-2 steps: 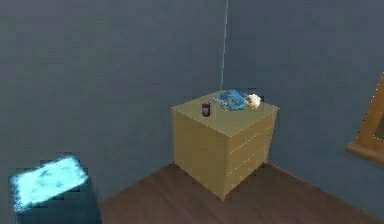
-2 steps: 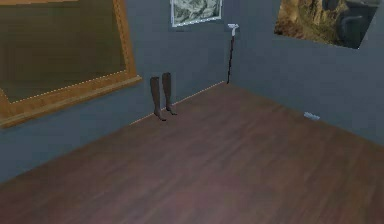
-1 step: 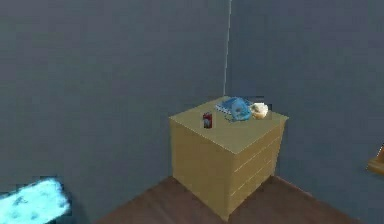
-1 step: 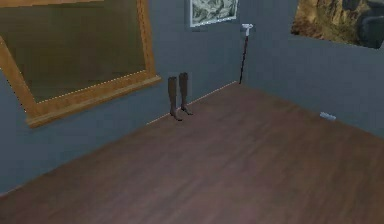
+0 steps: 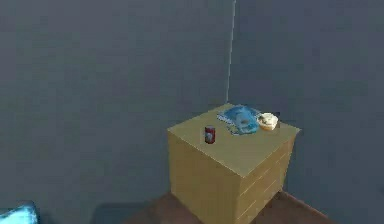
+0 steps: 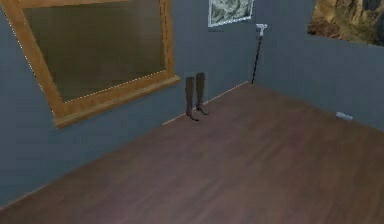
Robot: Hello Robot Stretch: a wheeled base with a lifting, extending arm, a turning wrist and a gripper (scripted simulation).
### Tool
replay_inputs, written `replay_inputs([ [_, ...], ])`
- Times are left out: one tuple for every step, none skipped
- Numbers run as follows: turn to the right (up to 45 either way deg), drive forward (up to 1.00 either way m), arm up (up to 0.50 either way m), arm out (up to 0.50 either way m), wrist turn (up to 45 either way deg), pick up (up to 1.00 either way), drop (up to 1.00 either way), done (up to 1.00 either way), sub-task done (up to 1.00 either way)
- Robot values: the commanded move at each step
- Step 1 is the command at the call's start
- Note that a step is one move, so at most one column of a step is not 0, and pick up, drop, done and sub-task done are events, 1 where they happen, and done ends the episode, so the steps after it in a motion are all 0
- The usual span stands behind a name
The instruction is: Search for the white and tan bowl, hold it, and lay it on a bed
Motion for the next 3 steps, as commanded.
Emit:
replay_inputs([
  [45.0,0.00,0.00,0.00,0.0,0.00,0.00,0.00,0.00],
  [0.0,0.55,0.00,0.00,0.0,0.00,0.00,0.00,0.00],
  [-45.0,0.00,0.00,0.00,0.0,0.00,0.00,0.00,0.00],
])
